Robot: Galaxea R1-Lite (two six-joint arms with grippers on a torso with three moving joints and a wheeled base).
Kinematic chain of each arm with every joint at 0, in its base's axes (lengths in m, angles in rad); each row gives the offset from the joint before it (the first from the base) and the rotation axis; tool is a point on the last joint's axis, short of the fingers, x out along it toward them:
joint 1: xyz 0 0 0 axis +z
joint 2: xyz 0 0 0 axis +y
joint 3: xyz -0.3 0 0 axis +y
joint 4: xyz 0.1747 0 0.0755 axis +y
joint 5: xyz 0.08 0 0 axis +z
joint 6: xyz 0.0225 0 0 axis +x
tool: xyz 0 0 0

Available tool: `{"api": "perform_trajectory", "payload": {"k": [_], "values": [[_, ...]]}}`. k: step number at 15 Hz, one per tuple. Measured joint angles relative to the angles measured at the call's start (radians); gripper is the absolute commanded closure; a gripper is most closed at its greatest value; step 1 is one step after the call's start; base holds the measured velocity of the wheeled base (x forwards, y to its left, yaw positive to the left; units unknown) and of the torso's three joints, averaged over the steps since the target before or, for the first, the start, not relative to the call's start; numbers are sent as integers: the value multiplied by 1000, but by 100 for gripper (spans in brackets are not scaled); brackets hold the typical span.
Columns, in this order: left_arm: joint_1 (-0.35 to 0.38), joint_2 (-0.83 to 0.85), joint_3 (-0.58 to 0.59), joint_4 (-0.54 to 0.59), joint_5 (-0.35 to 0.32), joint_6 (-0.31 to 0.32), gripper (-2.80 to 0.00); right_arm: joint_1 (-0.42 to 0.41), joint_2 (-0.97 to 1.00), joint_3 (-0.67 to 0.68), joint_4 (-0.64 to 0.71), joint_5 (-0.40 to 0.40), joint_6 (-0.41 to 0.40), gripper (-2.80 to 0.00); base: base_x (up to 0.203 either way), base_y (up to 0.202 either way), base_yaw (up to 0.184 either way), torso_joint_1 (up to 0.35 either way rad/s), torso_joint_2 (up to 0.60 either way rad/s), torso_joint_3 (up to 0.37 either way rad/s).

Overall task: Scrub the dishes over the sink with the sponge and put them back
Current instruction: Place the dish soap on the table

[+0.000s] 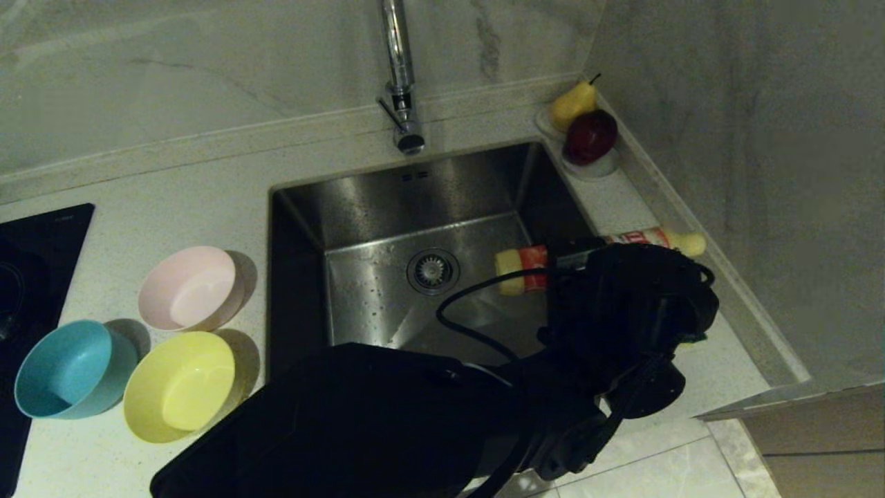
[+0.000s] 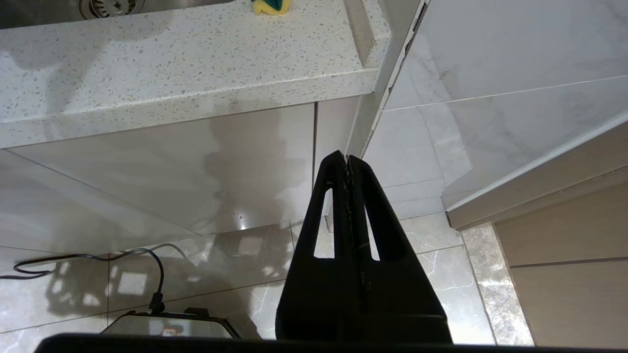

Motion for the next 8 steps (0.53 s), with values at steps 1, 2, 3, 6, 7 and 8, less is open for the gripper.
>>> {"api": "perform_trajectory", "payload": {"k": [1,2,3,6,7,8], "values": [[-2,-6,1,-14,-19,-41,0,0,0,0,0,0,0,0,0,0,0,0,0,0],[-4,-11,-1,-18,-45,-86,0,0,0,0,0,0,0,0,0,0,0,0,0,0],[-5,-21,-4,-18,-76,-134,0,0,0,0,0,0,0,0,0,0,0,0,0,0],[-5,-67,-10,-19,-128,-228,0,0,0,0,0,0,0,0,0,0,0,0,0,0],[-5,-89,-12,-19,-147,-262,0,0,0,0,0,0,0,0,0,0,0,0,0,0],[-5,-109,-14,-20,-176,-303,0,0,0,0,0,0,0,0,0,0,0,0,0,0]]}}
